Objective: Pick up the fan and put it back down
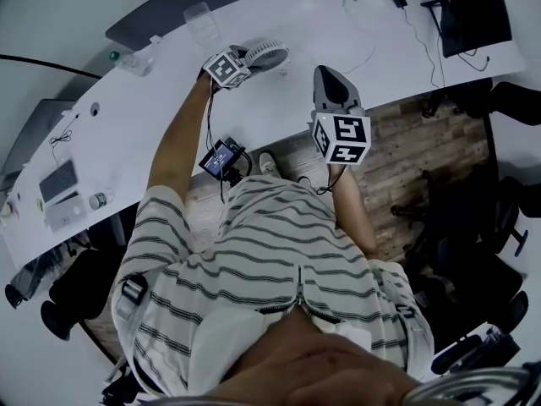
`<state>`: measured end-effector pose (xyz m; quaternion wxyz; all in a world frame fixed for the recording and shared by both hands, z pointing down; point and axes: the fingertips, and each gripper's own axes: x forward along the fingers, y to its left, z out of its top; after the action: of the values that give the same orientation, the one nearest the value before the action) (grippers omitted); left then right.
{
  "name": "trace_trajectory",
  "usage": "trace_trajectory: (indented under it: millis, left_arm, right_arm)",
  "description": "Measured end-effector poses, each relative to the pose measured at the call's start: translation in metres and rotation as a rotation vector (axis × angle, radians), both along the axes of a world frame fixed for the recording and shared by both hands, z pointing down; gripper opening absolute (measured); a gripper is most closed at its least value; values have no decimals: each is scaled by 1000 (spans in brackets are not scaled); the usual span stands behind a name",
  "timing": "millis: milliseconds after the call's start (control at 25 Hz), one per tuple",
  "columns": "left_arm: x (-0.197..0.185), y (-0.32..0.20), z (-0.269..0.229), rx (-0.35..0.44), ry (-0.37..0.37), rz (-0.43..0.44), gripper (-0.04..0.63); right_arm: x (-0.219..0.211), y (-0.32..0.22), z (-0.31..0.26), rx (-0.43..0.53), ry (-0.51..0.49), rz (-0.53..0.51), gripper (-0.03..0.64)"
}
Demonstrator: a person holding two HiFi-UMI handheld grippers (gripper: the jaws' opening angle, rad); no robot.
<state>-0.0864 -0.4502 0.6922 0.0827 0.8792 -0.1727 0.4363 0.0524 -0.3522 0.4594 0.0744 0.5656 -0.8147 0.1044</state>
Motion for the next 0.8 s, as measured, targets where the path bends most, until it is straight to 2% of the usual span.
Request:
trace_trajectory:
  millis: [240,480,800]
  left_arm:
    - [2,-8,3,28,-27,-10,239]
    - [2,-5,2,28,-24,-35,230]
    - [0,-3,-13,-4,17,-156,229]
  right_arm:
    - [7,0,4,-18,0,16,11]
    - [9,3,4,-14,3,21,12]
    - [14,8,-8,11,2,17,11]
